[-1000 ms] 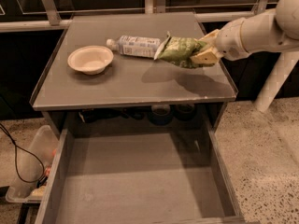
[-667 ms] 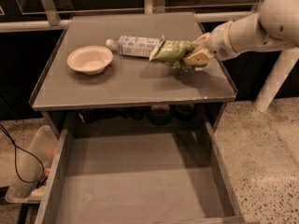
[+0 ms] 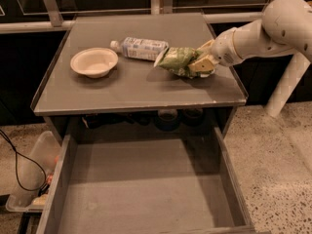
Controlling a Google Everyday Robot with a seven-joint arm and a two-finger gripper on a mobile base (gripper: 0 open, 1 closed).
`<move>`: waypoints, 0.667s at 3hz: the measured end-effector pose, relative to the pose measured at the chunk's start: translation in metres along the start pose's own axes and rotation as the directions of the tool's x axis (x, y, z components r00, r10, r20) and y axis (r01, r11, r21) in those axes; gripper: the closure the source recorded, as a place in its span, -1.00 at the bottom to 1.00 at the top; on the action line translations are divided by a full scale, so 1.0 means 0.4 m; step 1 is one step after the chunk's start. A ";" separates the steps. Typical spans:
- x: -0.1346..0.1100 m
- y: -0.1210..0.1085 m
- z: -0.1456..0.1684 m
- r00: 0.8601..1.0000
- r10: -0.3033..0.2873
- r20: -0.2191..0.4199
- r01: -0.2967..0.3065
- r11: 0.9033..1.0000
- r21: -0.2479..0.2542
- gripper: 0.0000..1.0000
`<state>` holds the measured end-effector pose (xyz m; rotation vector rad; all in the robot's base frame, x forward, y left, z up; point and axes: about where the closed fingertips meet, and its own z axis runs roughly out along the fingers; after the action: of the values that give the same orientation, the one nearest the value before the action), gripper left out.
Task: Pick green jalapeno chip bag from top drawer and place on counter
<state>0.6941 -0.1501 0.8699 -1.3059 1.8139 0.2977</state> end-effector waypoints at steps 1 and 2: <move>0.000 0.000 0.000 1.000 0.000 0.000 0.000 1.000 0.000 0.15; 0.000 0.000 0.000 1.000 0.000 0.000 0.000 1.000 0.000 -0.30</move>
Offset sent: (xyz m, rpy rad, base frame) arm 0.0000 0.0000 0.0000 0.0000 0.0000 0.0000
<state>0.6941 -0.1500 0.8699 -1.3061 1.8139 0.2979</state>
